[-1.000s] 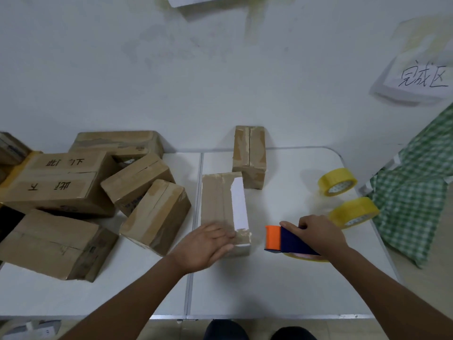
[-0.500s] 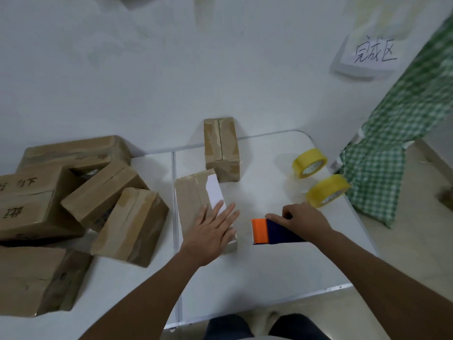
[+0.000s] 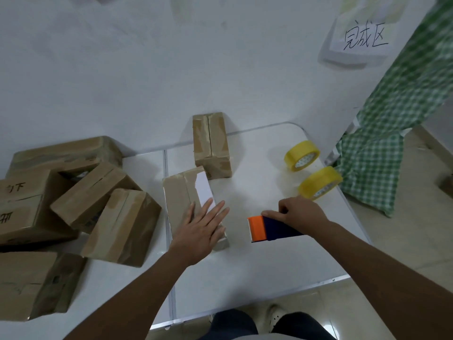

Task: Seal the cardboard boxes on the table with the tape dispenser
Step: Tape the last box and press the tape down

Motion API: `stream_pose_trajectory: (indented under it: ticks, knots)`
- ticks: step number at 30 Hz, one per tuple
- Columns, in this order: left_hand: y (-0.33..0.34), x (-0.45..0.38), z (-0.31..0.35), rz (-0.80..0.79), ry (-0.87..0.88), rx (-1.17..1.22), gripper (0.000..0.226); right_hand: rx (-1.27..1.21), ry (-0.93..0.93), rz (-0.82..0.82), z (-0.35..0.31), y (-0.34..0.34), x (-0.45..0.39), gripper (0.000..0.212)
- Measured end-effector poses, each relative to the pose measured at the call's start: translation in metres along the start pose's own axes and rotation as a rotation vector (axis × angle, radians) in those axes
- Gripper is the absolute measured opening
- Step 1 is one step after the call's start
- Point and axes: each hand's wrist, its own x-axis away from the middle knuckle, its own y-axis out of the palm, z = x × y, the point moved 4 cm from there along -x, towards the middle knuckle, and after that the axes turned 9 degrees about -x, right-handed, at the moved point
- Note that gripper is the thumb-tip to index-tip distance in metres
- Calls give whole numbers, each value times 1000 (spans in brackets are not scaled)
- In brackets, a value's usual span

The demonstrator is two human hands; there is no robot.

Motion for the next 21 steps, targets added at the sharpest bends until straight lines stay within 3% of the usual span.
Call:
stream_pose_trajectory:
  ticks: [6,13,21]
  knots:
    - [-3,-1,0,-8,0,-6,57,-54,-9,-245,4,10,8,47]
    - [-2,0,1,-17,-8,-12,57,126,-125,1,-25,23,9,43]
    - [-2,0,2,0,-9,33,56,29,-69,35,-32,48,6,43]
